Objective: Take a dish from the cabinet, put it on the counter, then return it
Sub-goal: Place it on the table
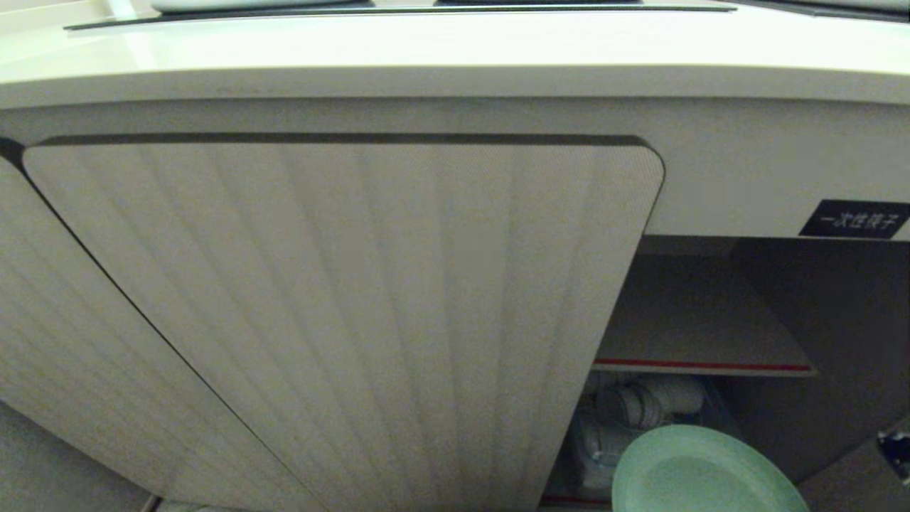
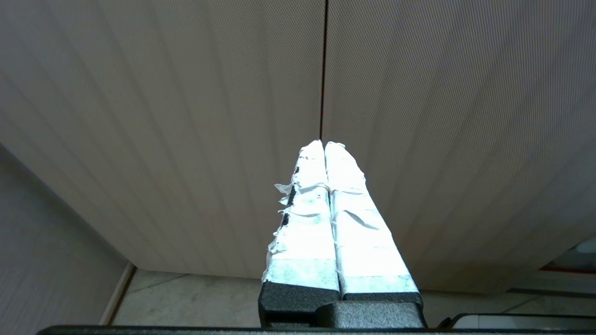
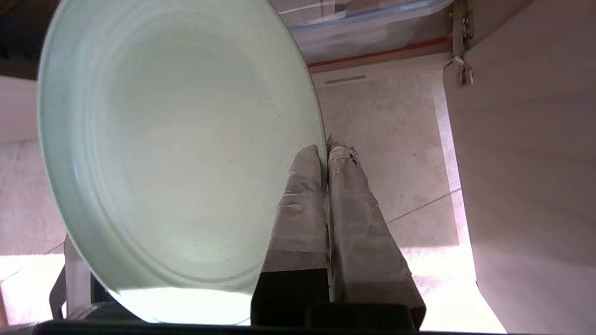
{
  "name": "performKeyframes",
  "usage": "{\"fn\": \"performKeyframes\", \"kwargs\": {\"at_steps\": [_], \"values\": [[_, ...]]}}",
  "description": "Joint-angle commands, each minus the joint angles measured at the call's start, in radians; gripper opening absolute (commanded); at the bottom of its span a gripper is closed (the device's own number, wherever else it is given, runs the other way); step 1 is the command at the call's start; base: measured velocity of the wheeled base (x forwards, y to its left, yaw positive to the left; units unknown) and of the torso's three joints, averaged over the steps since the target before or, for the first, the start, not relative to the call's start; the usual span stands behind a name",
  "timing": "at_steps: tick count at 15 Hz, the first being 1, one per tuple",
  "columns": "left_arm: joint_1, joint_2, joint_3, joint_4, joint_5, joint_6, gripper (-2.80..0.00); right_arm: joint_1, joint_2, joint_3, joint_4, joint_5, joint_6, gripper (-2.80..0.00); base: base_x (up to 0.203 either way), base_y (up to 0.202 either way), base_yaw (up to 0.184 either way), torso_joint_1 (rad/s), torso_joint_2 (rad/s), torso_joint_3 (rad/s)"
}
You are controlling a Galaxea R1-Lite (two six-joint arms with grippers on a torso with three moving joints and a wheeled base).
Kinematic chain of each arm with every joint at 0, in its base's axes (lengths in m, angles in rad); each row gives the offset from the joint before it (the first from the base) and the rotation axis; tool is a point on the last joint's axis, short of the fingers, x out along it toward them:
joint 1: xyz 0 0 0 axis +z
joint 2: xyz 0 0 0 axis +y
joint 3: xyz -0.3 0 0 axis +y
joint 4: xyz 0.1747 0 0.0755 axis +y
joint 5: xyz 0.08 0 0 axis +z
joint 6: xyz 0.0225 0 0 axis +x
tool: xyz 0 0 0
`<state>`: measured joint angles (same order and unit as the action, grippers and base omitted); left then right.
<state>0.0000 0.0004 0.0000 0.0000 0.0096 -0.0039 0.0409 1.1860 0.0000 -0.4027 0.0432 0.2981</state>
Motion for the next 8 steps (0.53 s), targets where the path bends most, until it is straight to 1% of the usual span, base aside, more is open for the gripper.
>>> {"fn": "performKeyframes", "kwargs": {"at_steps": [1, 5, 8], "values": [[0.0, 0.0, 0.0, 0.0, 0.0, -0.001, -2.8, 0.004, -0.043, 0.0, 0.027, 0.003, 0.001, -2.8, 0.0, 0.0, 0.0, 0.0, 0.0, 0.0], [0.0, 0.0, 0.0, 0.0, 0.0, -0.001, -2.8, 0.069, -0.133, 0.0, 0.098, 0.003, 0.004, -2.8, 0.0, 0.0, 0.0, 0.0, 0.0, 0.0], [0.0, 0.0, 0.0, 0.0, 0.0, -0.001, -2.8, 0.08, -0.188, 0.0, 0.167, 0.004, 0.008, -2.8, 0.0, 0.0, 0.0, 0.0, 0.0, 0.0]]}}
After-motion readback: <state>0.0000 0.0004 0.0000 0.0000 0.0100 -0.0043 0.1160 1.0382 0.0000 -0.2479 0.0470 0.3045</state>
